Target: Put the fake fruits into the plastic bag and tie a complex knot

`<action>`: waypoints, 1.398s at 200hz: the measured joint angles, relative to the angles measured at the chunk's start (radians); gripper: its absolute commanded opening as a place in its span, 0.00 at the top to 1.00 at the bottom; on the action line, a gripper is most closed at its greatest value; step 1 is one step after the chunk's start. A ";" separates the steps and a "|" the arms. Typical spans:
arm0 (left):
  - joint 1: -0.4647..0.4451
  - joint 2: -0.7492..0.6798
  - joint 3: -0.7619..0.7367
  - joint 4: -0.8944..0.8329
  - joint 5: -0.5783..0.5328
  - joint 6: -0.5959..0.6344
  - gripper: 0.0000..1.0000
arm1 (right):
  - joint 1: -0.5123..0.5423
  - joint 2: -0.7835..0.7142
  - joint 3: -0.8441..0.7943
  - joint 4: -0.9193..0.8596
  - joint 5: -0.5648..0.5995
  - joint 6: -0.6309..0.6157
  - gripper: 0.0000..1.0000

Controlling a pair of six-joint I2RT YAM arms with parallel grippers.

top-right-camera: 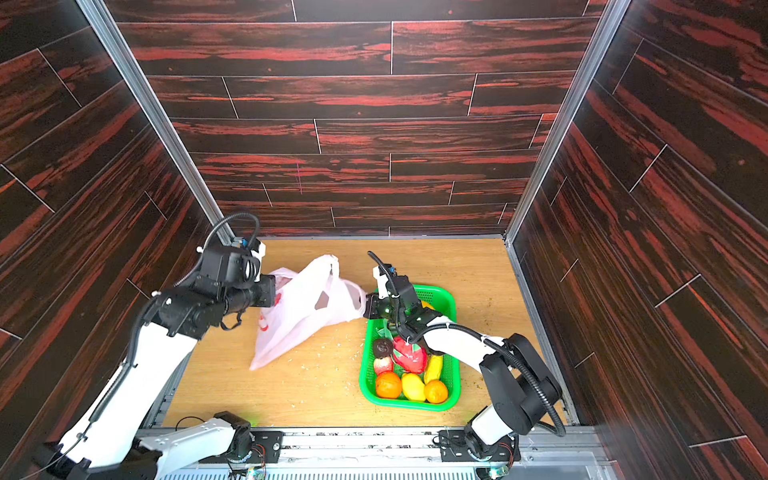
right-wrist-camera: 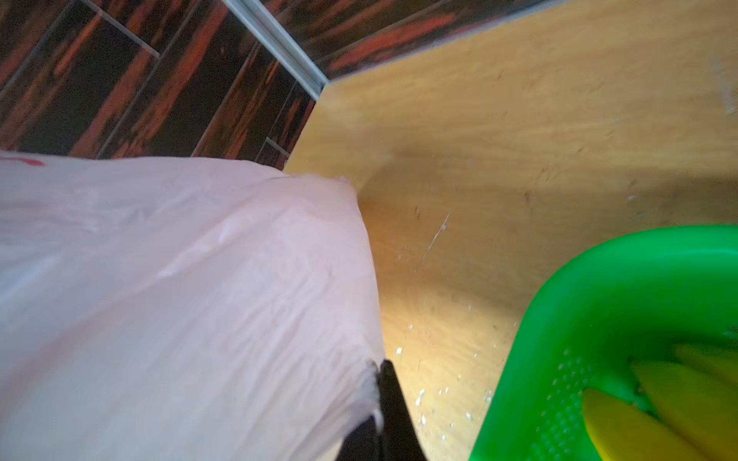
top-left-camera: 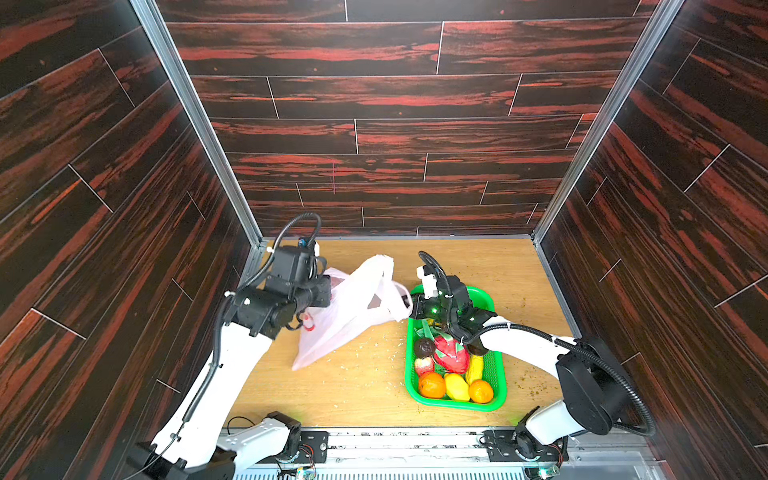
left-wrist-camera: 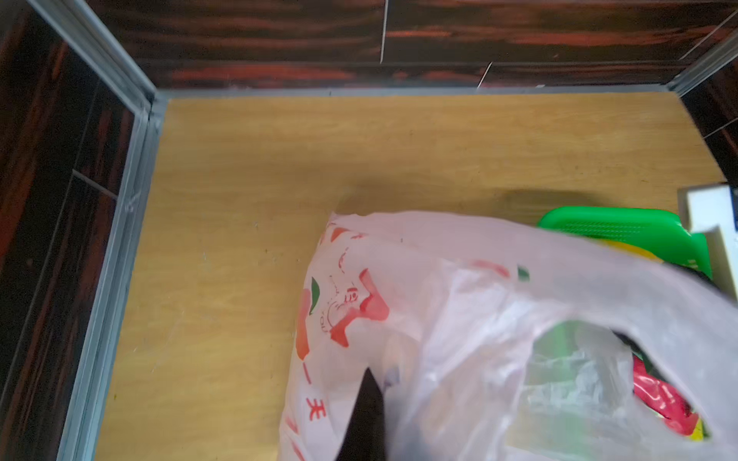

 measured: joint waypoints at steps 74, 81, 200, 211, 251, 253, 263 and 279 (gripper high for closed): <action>0.002 0.075 -0.034 -0.016 0.186 -0.137 1.00 | 0.000 -0.124 -0.139 0.111 -0.068 -0.174 0.07; 0.003 0.079 -0.035 -0.008 0.201 -0.143 1.00 | 0.000 -0.138 -0.150 0.123 -0.074 -0.190 0.05; 0.005 0.077 -0.088 0.020 0.306 -0.018 1.00 | -0.032 -0.226 -0.003 0.083 -0.080 -0.381 0.72; 0.006 0.062 -0.097 0.022 0.312 -0.002 1.00 | -0.043 -0.223 0.014 0.068 -0.082 -0.375 0.85; 0.013 0.031 -0.111 0.023 0.340 0.037 1.00 | -0.069 -0.193 0.016 0.046 -0.090 -0.356 1.00; 0.013 0.031 -0.112 0.023 0.343 0.039 1.00 | -0.071 -0.190 0.016 0.046 -0.093 -0.354 1.00; 0.013 0.030 -0.115 0.021 0.358 0.053 1.00 | -0.083 -0.177 0.016 0.045 -0.101 -0.351 1.00; 0.014 0.026 -0.127 0.021 0.397 0.097 1.00 | -0.108 -0.138 0.035 0.032 -0.120 -0.341 1.00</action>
